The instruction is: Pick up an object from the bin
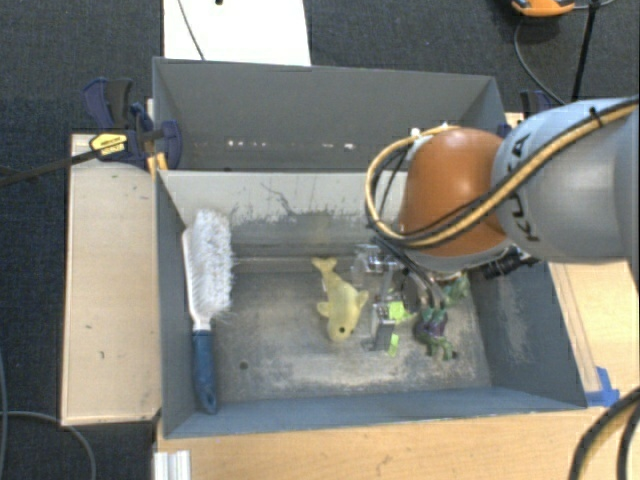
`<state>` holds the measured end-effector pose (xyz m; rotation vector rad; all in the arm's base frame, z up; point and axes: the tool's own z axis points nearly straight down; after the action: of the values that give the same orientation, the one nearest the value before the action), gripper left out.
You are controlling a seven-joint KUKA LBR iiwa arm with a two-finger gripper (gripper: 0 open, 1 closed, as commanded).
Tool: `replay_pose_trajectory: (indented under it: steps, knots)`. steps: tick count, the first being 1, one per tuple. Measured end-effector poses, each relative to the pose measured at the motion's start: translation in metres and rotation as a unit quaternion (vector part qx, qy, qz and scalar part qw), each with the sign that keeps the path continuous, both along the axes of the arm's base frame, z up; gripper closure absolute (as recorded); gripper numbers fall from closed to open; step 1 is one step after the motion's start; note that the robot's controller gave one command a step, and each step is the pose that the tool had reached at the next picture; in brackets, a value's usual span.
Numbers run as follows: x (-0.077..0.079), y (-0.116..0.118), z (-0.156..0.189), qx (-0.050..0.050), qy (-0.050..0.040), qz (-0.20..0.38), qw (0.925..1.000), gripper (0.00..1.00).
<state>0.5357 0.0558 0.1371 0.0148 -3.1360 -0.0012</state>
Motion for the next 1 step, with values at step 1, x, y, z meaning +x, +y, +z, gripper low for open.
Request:
replay_pose_trajectory:
  steps: [1]
  knots:
    - [0.0020,-0.0003,0.0045,0.000,-0.0042,-0.001,1.0000,0.00]
